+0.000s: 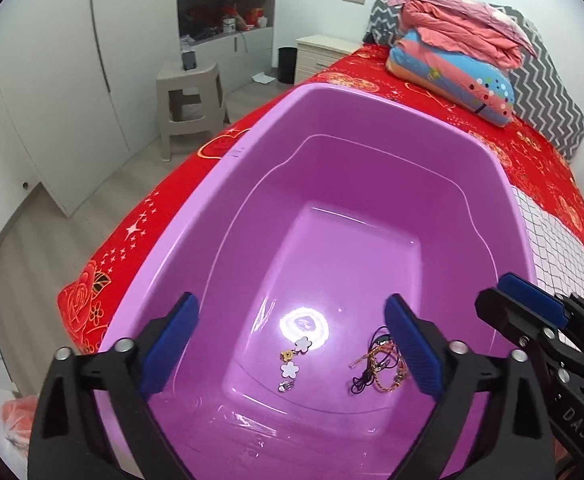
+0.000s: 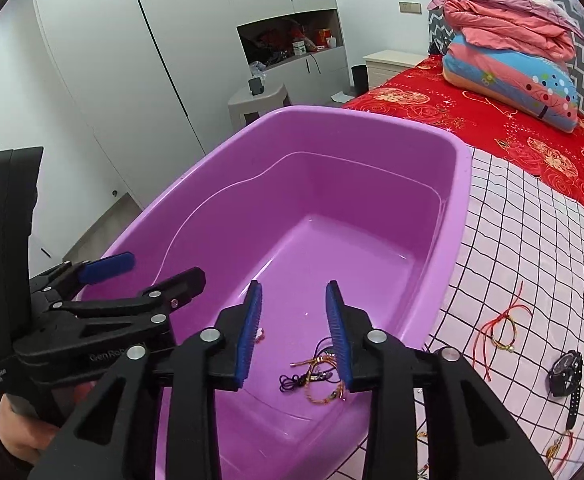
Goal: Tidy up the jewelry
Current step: 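Open both grippers to drop the charm and bracelet into the tub, then withdraw both grippers from the tub toward the jewelry on the bed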
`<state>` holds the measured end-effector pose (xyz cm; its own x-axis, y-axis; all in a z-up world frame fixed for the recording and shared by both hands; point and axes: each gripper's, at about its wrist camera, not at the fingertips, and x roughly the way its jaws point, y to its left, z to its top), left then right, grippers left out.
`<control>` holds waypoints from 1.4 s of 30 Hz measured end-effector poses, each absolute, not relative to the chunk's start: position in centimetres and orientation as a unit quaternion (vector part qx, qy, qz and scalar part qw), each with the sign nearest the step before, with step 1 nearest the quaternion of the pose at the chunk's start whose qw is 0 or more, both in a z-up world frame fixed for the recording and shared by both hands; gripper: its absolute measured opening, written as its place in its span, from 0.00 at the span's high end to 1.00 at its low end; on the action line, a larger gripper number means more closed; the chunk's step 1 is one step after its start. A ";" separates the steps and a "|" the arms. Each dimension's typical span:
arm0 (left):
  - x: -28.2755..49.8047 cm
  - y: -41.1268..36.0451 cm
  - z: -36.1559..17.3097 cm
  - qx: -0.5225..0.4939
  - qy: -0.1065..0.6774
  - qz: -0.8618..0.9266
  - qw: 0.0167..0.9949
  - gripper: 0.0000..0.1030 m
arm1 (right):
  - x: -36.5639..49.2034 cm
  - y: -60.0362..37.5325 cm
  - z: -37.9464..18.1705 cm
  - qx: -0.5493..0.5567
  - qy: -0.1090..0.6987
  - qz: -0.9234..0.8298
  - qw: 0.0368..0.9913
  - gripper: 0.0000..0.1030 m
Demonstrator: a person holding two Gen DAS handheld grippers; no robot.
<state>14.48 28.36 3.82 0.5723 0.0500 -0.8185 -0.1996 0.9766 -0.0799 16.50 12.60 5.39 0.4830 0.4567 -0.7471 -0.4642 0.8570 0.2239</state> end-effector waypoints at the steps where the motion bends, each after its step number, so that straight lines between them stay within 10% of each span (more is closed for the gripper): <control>1: 14.5 28.5 3.8 -0.086 0.460 0.072 0.881 0.08 | 16.3 12.4 5.5 -0.003 0.431 0.268 0.861 0.67; 42: 6.1 22.4 5.9 -0.080 0.453 0.069 0.885 0.08 | 7.9 2.9 5.3 0.045 0.412 0.242 0.878 0.60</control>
<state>6.14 22.38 5.93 0.5797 0.0501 -0.8133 -0.1943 0.9778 -0.0782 7.94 2.92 5.33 0.5442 0.4610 -0.7009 -0.3869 0.8793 0.2778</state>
